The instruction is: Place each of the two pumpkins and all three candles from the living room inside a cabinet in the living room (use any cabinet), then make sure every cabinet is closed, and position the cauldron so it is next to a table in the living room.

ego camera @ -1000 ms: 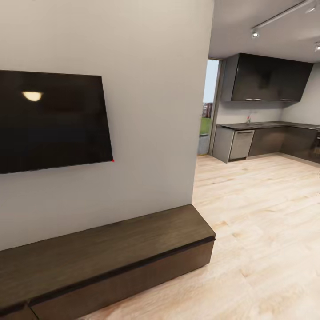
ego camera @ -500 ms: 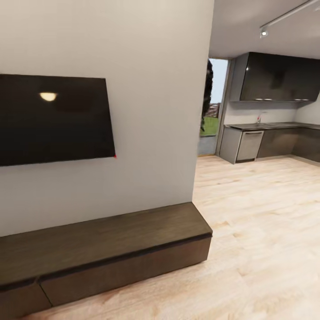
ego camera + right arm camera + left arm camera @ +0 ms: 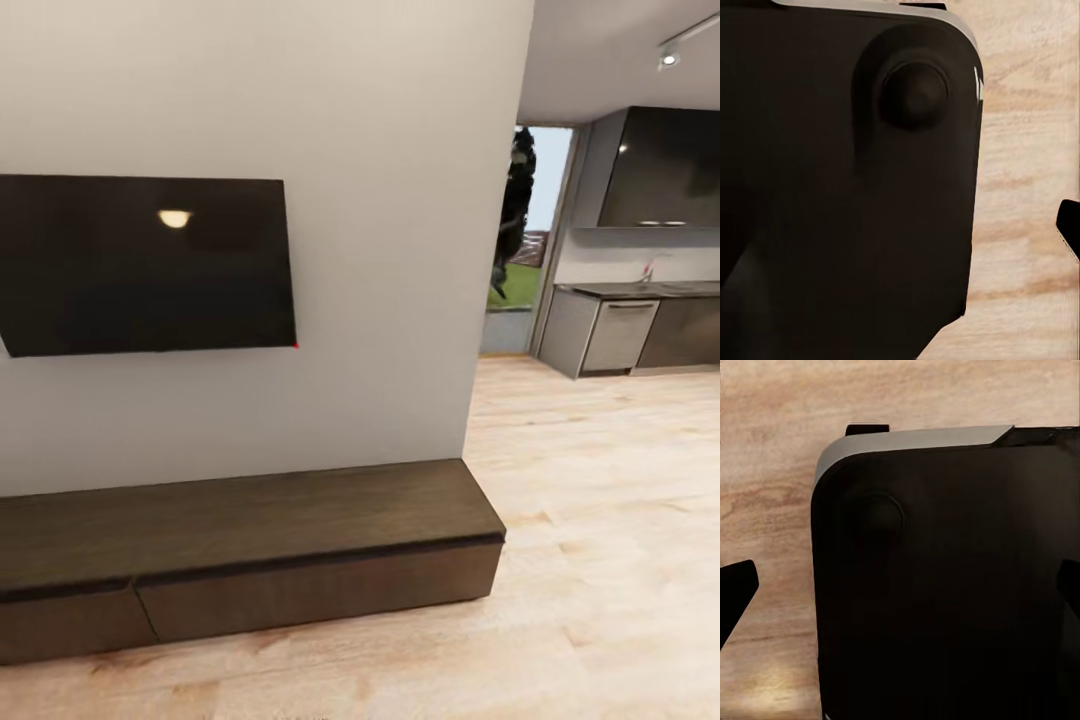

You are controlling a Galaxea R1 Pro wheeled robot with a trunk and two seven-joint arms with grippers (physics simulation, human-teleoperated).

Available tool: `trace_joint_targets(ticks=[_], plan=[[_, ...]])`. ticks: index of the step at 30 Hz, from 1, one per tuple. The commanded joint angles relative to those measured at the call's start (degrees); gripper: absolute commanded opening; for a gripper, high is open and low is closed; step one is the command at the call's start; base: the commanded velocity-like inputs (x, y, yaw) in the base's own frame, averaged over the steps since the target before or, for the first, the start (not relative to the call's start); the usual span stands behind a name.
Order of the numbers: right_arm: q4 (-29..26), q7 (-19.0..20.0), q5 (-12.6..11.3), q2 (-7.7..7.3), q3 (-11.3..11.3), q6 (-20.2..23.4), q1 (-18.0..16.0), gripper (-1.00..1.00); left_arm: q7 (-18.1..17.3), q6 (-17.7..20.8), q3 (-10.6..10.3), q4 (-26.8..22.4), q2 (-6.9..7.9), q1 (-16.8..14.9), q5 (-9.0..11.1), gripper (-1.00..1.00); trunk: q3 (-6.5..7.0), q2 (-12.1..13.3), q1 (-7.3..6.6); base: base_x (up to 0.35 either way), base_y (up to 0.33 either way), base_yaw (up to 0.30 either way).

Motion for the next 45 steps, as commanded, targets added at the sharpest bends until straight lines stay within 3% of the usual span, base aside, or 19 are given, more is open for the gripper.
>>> trace_joint_targets(ticks=[1, 15, 22, 45], plan=[[0.03, -0.08, 0.03, 0.01, 0.01, -0.14, -0.02, 1.00, -0.02, -0.12, 0.00, -0.05, 0.00, 0.01, 0.00, 1.00, -0.05, -0.03, 0.00, -0.002, -0.009, 0.283], [0.03, -0.02, 0.09, -0.01, 0.01, -1.01, -0.01, 1.00, -0.02, -0.14, 0.00, -0.05, 0.00, 0.01, 0.02, 1.00, -0.05, -0.03, 0.00, 0.000, -0.001, 0.284], [0.05, 0.00, -0.10, -0.07, 0.01, -4.60, -0.02, 1.00, -0.02, -0.14, 0.06, -0.05, 0.00, 0.01, 0.01, 1.00, -0.06, -0.03, 0.00, 0.000, 0.000, 0.256], [0.03, 0.10, -0.47, -0.08, -0.24, -6.10, -0.03, 1.00, -0.03, -2.50, 0.00, -0.05, 0.02, 0.01, 0.00, 1.00, -0.06, -0.03, 0.00, -0.024, 0.013, 0.010]])
